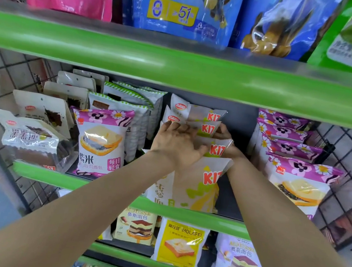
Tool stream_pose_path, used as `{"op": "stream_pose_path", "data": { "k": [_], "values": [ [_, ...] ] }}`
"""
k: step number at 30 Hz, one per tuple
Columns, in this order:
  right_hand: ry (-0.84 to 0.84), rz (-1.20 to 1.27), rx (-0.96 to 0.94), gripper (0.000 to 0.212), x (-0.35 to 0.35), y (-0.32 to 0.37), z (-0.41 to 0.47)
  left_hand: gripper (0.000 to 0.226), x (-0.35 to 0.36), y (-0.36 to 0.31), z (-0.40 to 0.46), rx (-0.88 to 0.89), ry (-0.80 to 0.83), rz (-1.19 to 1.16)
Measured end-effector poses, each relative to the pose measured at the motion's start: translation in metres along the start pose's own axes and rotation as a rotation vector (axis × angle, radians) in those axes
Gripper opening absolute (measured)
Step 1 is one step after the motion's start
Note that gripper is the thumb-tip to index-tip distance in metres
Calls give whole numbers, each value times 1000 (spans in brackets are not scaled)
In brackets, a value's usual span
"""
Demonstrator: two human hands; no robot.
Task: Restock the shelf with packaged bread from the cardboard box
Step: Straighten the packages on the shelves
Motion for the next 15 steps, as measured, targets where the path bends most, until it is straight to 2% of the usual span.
{"op": "stream_pose_path", "data": {
  "k": [3,8,12,15],
  "values": [
    [-12,11,17,28,-1,6,-2,67,1,2,6,-28,45,-18],
    [-127,17,56,46,-11,15,-13,63,-5,1,9,-47,67,-94],
    [-256,-246,-244,34,-8,28,-59,39,-26,-1,0,3,-61,-294],
    [-189,-362,-406,31,-6,30,-88,45,-44,11,-18,-21,-264,-308]
  ]
}}
Point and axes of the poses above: each hand's wrist, its own z-axis towards the middle knuckle, its own x-axis out of the palm, y = z × x, the point moved 3 cm from there along z, towards the middle knuckle, and after that the axes turned 15 degrees about -z, right-handed, at the moved point
